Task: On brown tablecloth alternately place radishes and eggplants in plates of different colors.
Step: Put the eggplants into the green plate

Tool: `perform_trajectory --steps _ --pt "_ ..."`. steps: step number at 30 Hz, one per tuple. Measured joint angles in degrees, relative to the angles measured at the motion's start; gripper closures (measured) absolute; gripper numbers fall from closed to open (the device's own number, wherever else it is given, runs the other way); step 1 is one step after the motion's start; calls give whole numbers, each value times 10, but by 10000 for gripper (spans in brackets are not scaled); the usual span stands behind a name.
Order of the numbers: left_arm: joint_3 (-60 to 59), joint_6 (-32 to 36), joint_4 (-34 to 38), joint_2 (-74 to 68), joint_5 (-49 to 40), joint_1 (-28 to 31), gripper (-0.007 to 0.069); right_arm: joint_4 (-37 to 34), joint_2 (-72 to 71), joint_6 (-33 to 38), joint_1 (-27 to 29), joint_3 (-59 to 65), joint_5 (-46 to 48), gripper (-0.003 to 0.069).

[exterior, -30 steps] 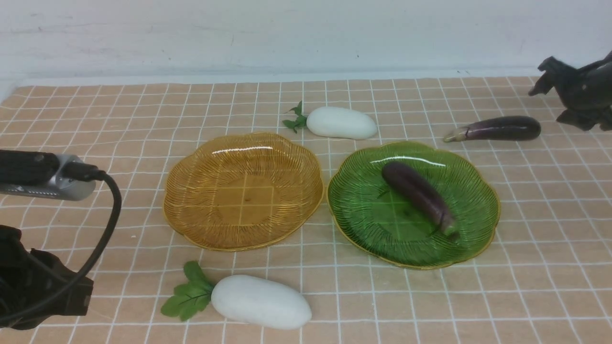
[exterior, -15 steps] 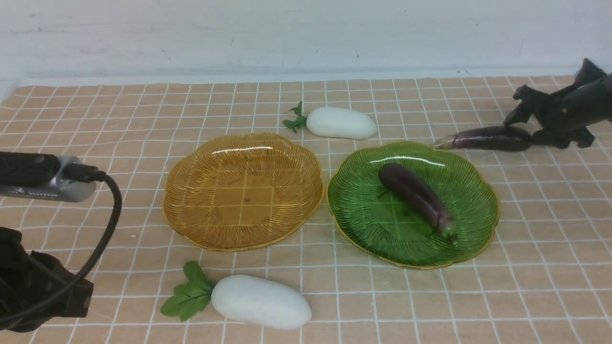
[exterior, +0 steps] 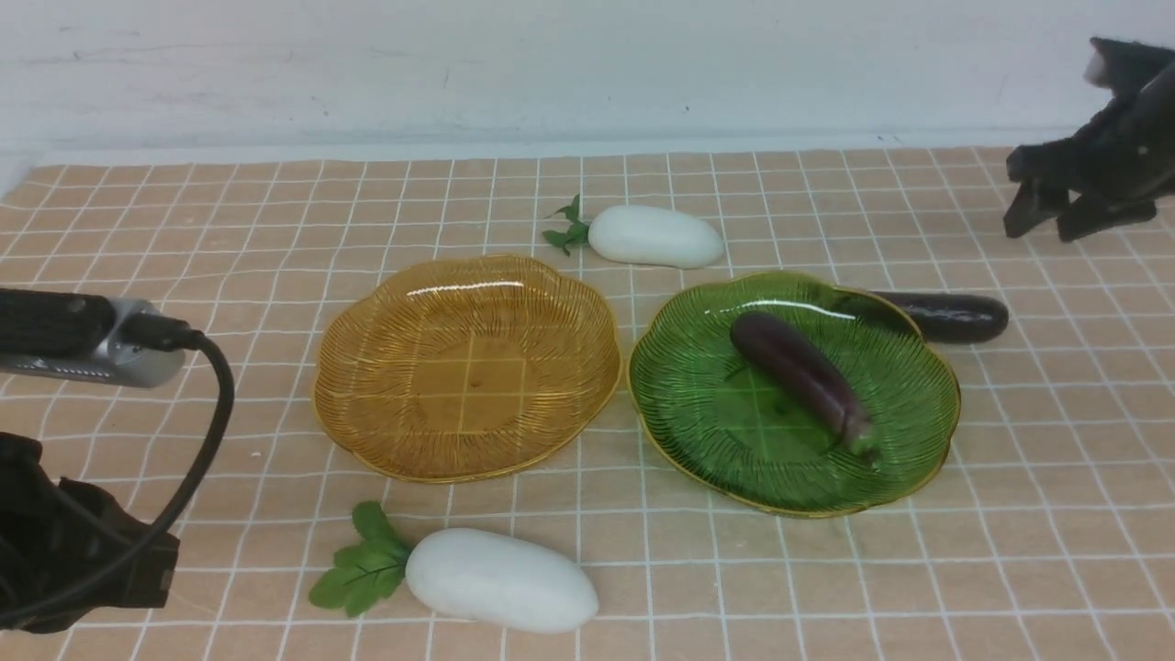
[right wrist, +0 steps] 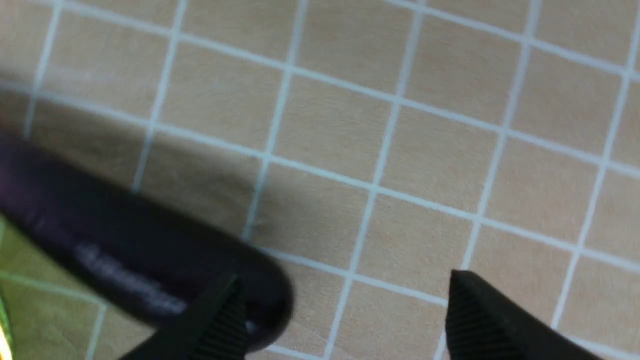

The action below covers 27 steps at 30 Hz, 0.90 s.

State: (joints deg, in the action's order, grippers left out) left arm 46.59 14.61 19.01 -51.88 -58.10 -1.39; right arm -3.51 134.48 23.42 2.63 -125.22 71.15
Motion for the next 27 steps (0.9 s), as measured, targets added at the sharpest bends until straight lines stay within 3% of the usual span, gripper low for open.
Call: perform_trajectory --steps 10,27 --pt "0 1 0 0 14 0 627 23 16 147 -48 -2 1 106" --pt "0 1 0 0 2 0 627 -10 68 226 -48 -2 1 117"
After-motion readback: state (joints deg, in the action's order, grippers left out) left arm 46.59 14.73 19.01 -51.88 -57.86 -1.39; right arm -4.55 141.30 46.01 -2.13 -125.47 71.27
